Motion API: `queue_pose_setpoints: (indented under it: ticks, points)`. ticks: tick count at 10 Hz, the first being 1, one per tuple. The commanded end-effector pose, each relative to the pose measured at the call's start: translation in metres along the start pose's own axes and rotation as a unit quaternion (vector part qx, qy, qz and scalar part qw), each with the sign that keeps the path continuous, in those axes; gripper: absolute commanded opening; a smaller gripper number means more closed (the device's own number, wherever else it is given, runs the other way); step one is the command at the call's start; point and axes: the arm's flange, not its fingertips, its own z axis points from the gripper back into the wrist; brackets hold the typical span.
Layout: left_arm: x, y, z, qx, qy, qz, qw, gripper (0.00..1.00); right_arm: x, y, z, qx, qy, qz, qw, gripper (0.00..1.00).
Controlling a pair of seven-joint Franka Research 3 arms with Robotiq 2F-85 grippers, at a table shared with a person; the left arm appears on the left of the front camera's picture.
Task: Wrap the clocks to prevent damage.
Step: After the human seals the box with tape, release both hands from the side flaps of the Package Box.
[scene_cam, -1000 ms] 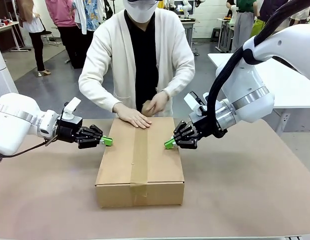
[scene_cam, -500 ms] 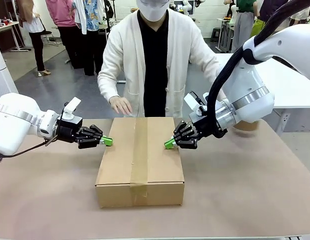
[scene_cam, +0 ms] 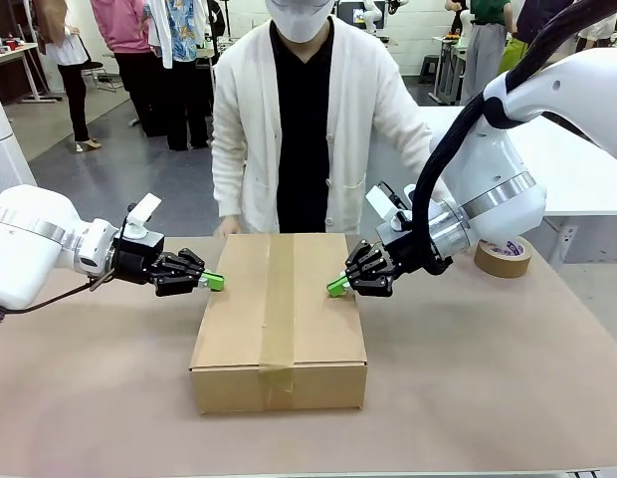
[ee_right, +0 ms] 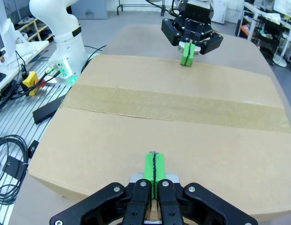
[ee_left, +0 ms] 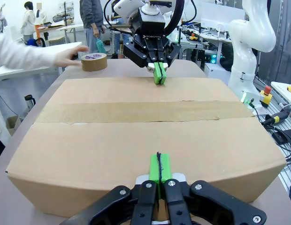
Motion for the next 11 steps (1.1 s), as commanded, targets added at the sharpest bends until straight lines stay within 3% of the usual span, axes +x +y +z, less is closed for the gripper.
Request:
queue_pose_setpoints:
  ticks: [1,6,9,11]
  points:
    - [-0.002,0.000,-0.002,0.002,0.005,-0.001,1.000,0.00,-0.002,0.000,-0.001,-0.001,0.002,-0.003,1.000,0.01]
    - [0.000,0.000,0.000,0.000,0.000,0.000,1.000,0.00,0.000,0.000,0.000,0.000,0.000,0.000,1.000,0.01]
    - [0.048,-0.002,0.009,-0.018,0.083,0.007,0.996,0.00,0.032,-0.004,0.036,0.023,0.037,0.002,0.999,0.01]
    - [0.101,-0.016,0.028,-0.048,0.166,0.040,0.984,0.00,0.076,0.001,0.074,0.040,0.098,-0.018,0.994,0.01]
